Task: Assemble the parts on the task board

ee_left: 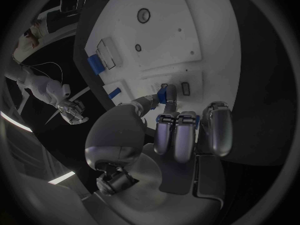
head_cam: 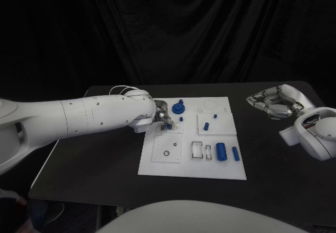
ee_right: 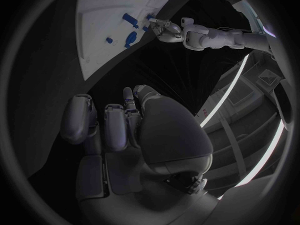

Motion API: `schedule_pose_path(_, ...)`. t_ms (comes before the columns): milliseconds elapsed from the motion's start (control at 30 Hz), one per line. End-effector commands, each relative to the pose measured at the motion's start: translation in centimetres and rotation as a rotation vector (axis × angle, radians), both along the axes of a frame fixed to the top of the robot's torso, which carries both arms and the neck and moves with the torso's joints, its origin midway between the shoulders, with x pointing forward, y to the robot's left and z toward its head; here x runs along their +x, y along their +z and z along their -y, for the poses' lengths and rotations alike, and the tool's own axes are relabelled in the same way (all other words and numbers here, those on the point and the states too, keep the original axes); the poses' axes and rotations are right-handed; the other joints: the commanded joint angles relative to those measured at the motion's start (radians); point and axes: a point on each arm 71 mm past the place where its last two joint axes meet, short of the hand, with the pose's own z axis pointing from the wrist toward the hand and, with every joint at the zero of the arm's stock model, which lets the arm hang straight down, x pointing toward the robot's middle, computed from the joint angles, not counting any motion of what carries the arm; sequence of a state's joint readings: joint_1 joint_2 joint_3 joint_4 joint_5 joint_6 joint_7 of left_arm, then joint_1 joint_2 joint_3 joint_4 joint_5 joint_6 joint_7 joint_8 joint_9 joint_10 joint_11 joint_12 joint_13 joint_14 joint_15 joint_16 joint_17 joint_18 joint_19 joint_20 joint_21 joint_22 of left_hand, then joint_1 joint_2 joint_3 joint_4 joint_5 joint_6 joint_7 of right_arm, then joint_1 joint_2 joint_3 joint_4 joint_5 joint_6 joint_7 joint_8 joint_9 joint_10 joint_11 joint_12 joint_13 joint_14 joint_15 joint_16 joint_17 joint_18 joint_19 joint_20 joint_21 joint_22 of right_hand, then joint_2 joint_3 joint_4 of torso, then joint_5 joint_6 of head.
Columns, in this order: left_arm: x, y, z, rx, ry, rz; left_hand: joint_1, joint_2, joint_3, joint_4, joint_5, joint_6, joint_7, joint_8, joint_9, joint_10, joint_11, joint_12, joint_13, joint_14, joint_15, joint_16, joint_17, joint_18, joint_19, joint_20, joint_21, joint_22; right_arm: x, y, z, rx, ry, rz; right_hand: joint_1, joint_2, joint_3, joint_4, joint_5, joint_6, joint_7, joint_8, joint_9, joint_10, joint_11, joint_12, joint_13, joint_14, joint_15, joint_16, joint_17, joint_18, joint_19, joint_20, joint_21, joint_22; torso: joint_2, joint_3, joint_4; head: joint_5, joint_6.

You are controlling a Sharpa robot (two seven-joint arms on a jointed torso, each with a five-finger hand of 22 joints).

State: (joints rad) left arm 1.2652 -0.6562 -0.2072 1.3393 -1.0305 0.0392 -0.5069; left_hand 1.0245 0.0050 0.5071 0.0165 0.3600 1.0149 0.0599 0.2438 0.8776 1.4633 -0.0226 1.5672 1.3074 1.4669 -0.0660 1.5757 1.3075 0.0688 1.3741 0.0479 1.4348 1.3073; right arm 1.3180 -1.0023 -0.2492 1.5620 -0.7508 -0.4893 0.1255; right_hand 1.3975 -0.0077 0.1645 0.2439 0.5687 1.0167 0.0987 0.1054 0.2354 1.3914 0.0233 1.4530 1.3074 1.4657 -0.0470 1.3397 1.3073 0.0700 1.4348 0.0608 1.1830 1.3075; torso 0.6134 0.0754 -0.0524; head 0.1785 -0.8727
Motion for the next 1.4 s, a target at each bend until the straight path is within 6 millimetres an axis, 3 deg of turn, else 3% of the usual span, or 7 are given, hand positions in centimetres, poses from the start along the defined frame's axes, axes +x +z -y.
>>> schedule_pose_path(33,-0.34,-0.55,0.27,-0.005,-0.018,-0.015,0.000,0.011,0.017,-0.010,-0.002,0.002,-0.009,-0.006,0.002,0.107,0.003,0.004,0.263,0.104,0.000,-0.005,0.263,-0.002,-0.009,0.000,-0.008,0.020,-0.03,-0.22,0.04,-0.008,-0.003,-0.020,0.012,0.000,-0.002,-0.006,0.003,-0.003,0.005,-0.006,0.001,-0.007,-0.002,-0.006,0.021,0.034,-0.001,-0.005,0.036,0.016,-0.005,-0.001,-0.004,0.124,0.000,0.0000,-0.0002,0.001,0.000)
schedule_pose_path(1400,-0.56,-0.94,0.54,0.005,-0.030,-0.038,-0.012,0.015,0.020,-0.005,-0.013,0.007,-0.009,-0.009,0.004,0.107,0.003,0.004,0.263,0.104,0.000,-0.005,0.263,-0.001,-0.013,0.001,-0.013,0.016,-0.09,-0.37,0.02,-0.021,0.002,-0.038,0.012,0.002,0.000,-0.006,0.007,-0.005,0.006,-0.008,0.001,-0.009,-0.001,-0.008,0.018,0.033,0.000,-0.007,0.034,0.017,-0.007,-0.001,-0.009,0.122,0.001,-0.0004,0.0003,0.008,0.000)
